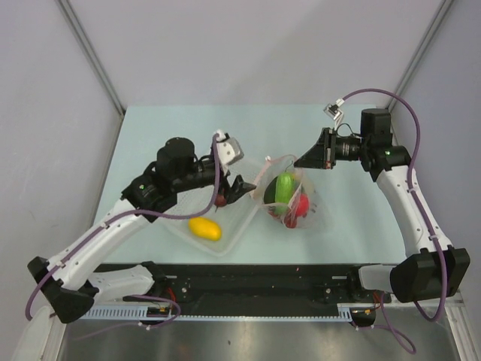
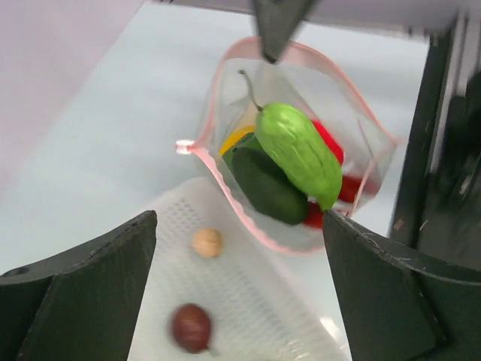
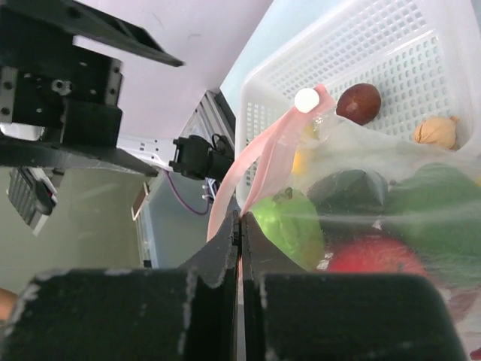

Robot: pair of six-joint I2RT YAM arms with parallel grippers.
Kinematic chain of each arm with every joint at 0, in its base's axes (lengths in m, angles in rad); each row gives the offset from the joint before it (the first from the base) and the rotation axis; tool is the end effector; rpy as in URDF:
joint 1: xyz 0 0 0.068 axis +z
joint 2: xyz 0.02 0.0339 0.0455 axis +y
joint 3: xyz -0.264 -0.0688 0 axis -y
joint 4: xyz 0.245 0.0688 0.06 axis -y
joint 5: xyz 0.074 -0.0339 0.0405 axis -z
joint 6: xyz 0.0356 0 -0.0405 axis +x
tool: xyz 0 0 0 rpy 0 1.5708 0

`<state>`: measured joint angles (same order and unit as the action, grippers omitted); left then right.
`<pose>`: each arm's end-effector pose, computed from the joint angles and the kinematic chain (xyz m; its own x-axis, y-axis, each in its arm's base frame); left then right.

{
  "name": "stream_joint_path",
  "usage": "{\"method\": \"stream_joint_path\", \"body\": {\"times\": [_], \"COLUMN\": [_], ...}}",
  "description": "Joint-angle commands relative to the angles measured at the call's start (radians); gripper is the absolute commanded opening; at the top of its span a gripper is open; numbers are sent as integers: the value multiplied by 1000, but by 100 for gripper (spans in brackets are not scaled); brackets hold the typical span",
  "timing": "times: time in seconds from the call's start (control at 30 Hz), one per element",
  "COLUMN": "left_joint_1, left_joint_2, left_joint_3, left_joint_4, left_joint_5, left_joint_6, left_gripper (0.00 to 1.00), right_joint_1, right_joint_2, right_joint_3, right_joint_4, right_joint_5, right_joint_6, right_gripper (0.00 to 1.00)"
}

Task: Place the food in the zip-top bag and seal the zipper
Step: Place the fake vegetable in the zipper food storage bag, then adjust the zipper food storage bag at the center of the board.

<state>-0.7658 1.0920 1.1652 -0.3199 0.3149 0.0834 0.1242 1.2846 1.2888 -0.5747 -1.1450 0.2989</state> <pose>0.1675 -0.1763 0.3992 -0.1025 0.2084 -0.9727 0.8871 0.4615 0.0054 0.2588 0.0650 0.3799 -0.7512 0.0288 -0.6595 -0.6180 0.3206 0.7179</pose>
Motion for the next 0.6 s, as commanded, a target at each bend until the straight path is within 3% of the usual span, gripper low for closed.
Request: {"method": "stream_joint_path", "body": {"times": [0.0,0.17,0.4,0.53,0.57], "left_joint_1": [0,-59,-171,-178,-181], "left_joint_2": [-29,2,34,84,89], "left_joint_3": [64,68,-42,-35,-35], "left_joint_4": [-269,-435,-271,-277,-262], "left_joint_5": [288,307,233,222,224], "left_joint_6": [748,1158,1317,1398,1397], "left_gripper": [93,94,97,76,52], "right_joint_1": [6,29,65,63,63], "right_joint_2": [-44,-42,-36,-42,-44], "right_joint_3": [15,24,63,90,95], "right_joint_4": [-33,-60,-114,-178,-212], "right_joint_5": [-58,-56,-47,-32,-29], "right_joint_6": [-99,-127,-184,-239,-254], "right_gripper": [0,0,0,0,0]}}
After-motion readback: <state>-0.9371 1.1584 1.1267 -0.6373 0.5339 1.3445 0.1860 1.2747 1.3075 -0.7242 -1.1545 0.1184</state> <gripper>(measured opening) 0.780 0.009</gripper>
